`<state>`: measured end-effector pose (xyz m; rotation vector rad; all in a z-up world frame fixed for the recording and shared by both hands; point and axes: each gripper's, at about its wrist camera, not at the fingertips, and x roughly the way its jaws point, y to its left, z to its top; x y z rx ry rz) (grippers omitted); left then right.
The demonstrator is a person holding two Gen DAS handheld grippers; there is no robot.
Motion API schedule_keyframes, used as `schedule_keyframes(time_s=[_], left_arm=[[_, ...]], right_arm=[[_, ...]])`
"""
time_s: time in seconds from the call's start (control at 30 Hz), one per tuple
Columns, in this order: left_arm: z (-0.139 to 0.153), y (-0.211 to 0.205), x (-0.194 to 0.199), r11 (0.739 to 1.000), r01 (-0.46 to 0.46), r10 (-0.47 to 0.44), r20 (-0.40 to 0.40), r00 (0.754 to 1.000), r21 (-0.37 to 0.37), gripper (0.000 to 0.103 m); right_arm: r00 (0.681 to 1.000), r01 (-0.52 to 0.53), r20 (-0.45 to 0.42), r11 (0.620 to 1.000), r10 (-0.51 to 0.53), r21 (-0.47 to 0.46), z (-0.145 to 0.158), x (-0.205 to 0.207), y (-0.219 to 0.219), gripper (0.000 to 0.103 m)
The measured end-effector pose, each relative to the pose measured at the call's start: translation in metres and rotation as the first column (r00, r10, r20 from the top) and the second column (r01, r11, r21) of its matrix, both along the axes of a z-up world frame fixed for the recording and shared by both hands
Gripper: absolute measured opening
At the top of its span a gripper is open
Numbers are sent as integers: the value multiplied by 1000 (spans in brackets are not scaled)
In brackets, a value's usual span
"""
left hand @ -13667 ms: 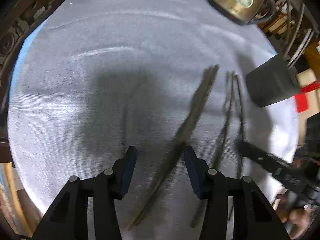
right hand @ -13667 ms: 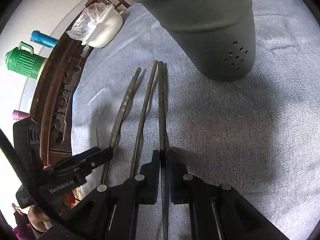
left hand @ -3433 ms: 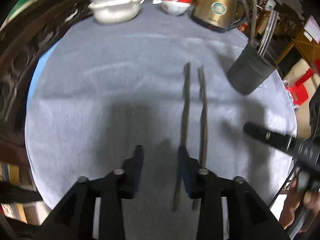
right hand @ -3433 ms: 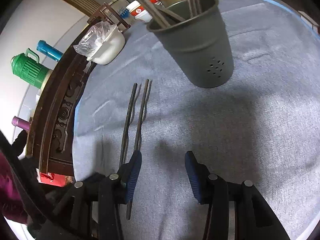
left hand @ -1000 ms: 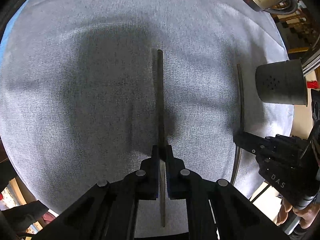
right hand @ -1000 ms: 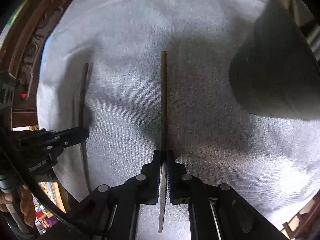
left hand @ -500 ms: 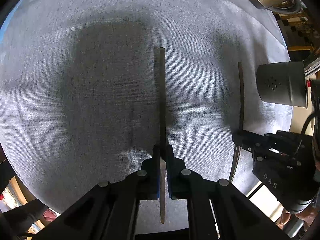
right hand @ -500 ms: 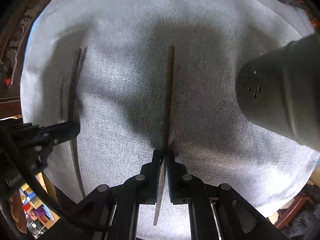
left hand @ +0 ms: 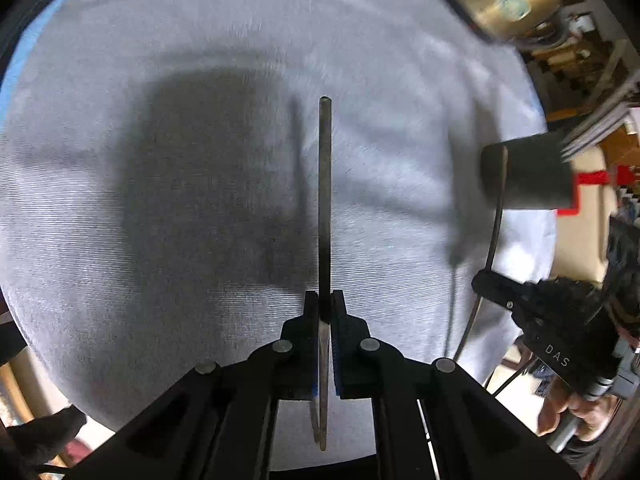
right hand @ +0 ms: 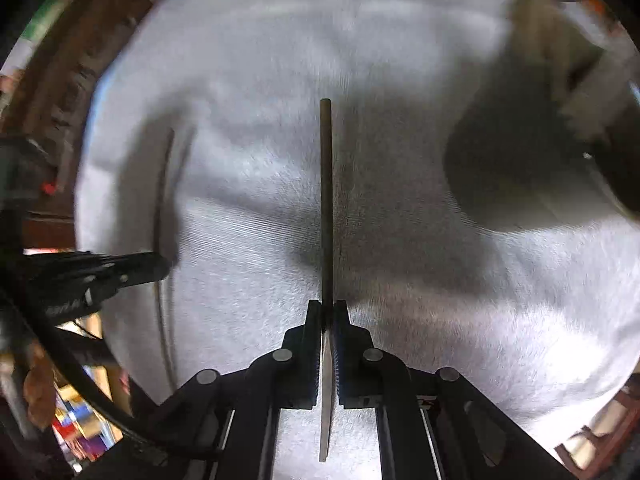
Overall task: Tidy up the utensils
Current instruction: 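Lift both chopsticks and carry them above the gray holder cup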
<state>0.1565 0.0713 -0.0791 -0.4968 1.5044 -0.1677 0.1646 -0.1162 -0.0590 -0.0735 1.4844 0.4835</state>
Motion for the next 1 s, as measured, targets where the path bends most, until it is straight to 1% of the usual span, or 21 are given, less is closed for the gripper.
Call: schedule_keyframes(time_s=[0.03, 0.1, 0.17, 0.23, 0.27, 0.33, 0.37, 0.4, 0.43, 0.47, 0.5, 0.53, 0.57, 0.6, 0.63, 0.67, 0.7, 0.77, 0.87, 0.9, 1.0], left_arm=[[7, 3, -3, 1000, -20, 20, 30, 999, -6, 6], [22, 9, -11, 998, -60, 60, 102, 993, 1, 6], [39, 11, -25, 995, -100, 98, 195, 976, 0, 6], [55, 15, -36, 987, -159, 147, 285, 947, 17, 6], [64, 17, -41, 983, -183, 164, 341, 925, 23, 6], [73, 18, -47, 973, -223, 179, 410, 895, 61, 6], [78, 18, -53, 965, -250, 191, 453, 871, 73, 6], [77, 14, -61, 960, -269, 200, 487, 851, 77, 6], [81, 13, -66, 954, -288, 201, 527, 826, 86, 6], [83, 11, -72, 947, -307, 198, 572, 796, 98, 6], [85, 8, -75, 941, -321, 196, 599, 776, 107, 6], [86, 5, -78, 936, -331, 188, 627, 756, 118, 6], [90, 2, -78, 933, -336, 179, 648, 741, 127, 6], [92, -2, -82, 928, -344, 164, 675, 720, 141, 6], [94, -6, -86, 923, -351, 145, 700, 699, 160, 6], [93, -9, -88, 920, -350, 126, 715, 688, 175, 6], [91, -14, -89, 920, -346, 114, 722, 683, 183, 6], [90, -16, -93, 914, -354, 97, 737, 669, 201, 6], [84, -16, -97, 914, -350, 95, 733, 674, 204, 6], [84, -17, -100, 911, -359, 98, 740, 666, 202, 6], [86, -13, -106, 914, -358, 103, 743, 661, 192, 6]], right_arm=[[999, 28, 36, 998, -30, 52, 9, -6, -10, 6], [992, 66, 95, 991, -78, 120, 22, -17, -26, 6], [976, 110, 163, 976, -142, 188, 33, -32, -48, 6], [948, 157, 233, 957, -215, 244, 43, -44, -69, 6], [937, 174, 253, 949, -242, 262, 37, -53, -79, 6], [886, 228, 326, 923, -329, 310, 48, -62, -99, 6], [862, 249, 353, 910, -364, 331, 51, -66, -110, 6], [829, 273, 392, 900, -400, 339, 55, -69, -117, 6], [783, 290, 448, 891, -431, 351, 63, -74, -126, 6], [748, 295, 487, 884, -450, 364, 74, -81, -134, 6], [712, 305, 523, 878, -467, 369, 79, -84, -141, 6], [668, 312, 568, 873, -481, 374, 82, -89, -144, 6], [634, 313, 602, 872, -486, 376, 88, -92, -147, 6], [608, 317, 628, 874, -486, 369, 86, -95, -145, 6], [592, 319, 643, 874, -486, 366, 86, -94, -147, 6], [573, 318, 664, 877, -480, 359, 85, -96, -146, 6], [558, 319, 684, 882, -470, 346, 82, -98, -145, 6], [549, 318, 701, 890, -455, 328, 79, -103, -142, 6], [541, 311, 724, 901, -429, 302, 76, -110, -139, 6], [534, 308, 734, 905, -420, 294, 77, -114, -139, 6], [533, 299, 742, 911, -407, 285, 78, -120, -140, 6]])
